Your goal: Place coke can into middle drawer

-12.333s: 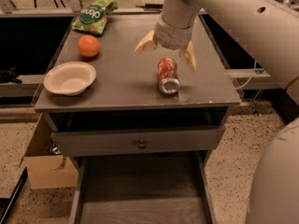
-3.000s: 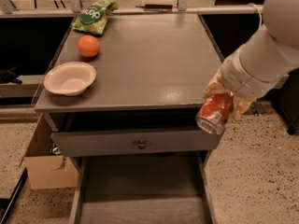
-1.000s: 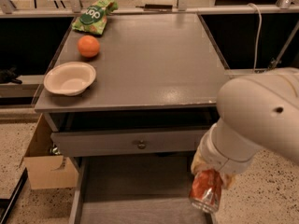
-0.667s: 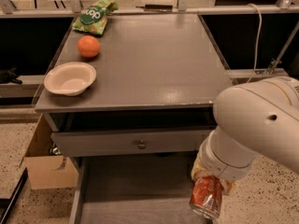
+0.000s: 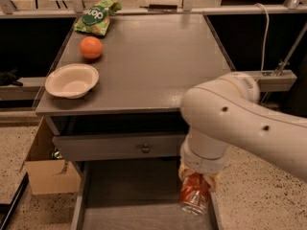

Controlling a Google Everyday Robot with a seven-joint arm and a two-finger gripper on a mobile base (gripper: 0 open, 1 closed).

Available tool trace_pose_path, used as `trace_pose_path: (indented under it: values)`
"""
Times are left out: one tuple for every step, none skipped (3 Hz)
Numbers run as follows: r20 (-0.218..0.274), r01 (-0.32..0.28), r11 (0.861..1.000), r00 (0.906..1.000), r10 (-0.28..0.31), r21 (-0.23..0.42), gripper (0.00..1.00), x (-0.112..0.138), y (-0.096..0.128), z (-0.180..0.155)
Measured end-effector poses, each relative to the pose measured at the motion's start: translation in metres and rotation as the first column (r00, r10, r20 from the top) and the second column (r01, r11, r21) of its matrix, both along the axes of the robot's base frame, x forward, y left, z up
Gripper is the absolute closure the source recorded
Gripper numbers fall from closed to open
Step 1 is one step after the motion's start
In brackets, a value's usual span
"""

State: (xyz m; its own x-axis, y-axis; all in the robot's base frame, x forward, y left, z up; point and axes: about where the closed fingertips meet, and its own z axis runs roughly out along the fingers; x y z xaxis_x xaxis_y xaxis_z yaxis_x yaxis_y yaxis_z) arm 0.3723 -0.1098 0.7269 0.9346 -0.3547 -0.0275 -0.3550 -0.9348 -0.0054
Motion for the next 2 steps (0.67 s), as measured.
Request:
trace_pose_path:
  values:
    - [-0.021, -0.013, 1.0, 0.9997, 0.013, -0.002, 1.0, 0.003, 0.01, -0.009]
    - [0.002, 0.003, 1.0, 1.0, -0.003, -0.001, 1.0, -0.016, -0.003, -0.011]
